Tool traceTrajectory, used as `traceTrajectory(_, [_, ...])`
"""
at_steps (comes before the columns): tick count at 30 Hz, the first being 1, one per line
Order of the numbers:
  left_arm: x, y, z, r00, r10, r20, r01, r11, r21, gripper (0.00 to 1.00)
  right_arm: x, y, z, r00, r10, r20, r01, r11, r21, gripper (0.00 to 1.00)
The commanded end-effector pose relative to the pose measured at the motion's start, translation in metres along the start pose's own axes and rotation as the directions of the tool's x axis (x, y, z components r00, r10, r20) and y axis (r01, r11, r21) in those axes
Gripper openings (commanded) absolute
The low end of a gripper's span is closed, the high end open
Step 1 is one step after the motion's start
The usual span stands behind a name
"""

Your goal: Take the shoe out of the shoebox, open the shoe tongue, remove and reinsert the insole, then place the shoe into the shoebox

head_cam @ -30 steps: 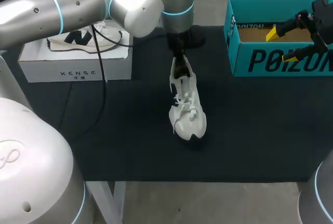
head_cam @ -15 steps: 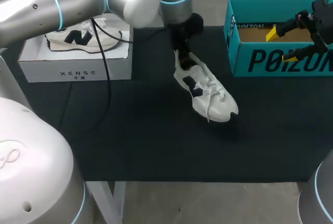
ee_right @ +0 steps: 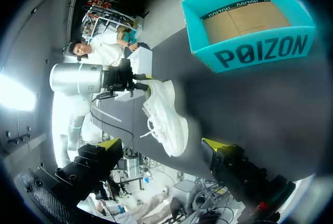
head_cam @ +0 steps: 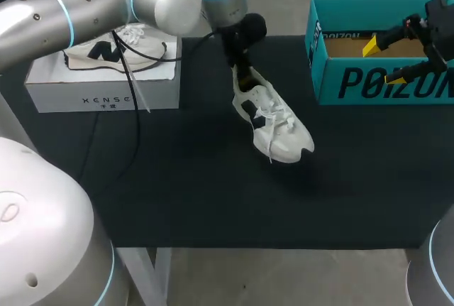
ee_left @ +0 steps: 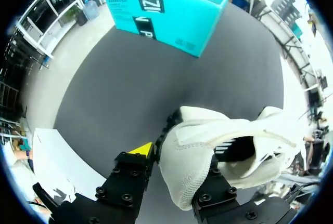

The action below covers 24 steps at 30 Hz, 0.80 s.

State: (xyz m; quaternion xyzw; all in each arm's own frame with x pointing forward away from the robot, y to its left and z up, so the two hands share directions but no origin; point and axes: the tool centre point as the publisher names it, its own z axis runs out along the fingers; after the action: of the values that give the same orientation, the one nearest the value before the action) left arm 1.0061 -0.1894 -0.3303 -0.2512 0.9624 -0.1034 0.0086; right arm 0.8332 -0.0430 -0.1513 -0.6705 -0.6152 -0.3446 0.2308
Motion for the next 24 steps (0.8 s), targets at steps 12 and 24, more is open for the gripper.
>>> traceTrajectory(12, [0.038, 0.053, -0.05, 0.826, -0.474, 0.306, 0.451, 0.88, 0.149, 0.0, 0.0, 0.0, 0.001, 1.0, 0.002, 0.004, -0.002, 1.0, 0.001, 1.0])
traceTrajectory(24, [0.08, 0.109, -0.048, 0.705, -0.658, 0.265, 0.652, 0.748, 0.123, 0.0, 0.0, 0.0, 0.001, 1.0, 0.002, 0.004, -0.002, 1.0, 0.001, 1.0])
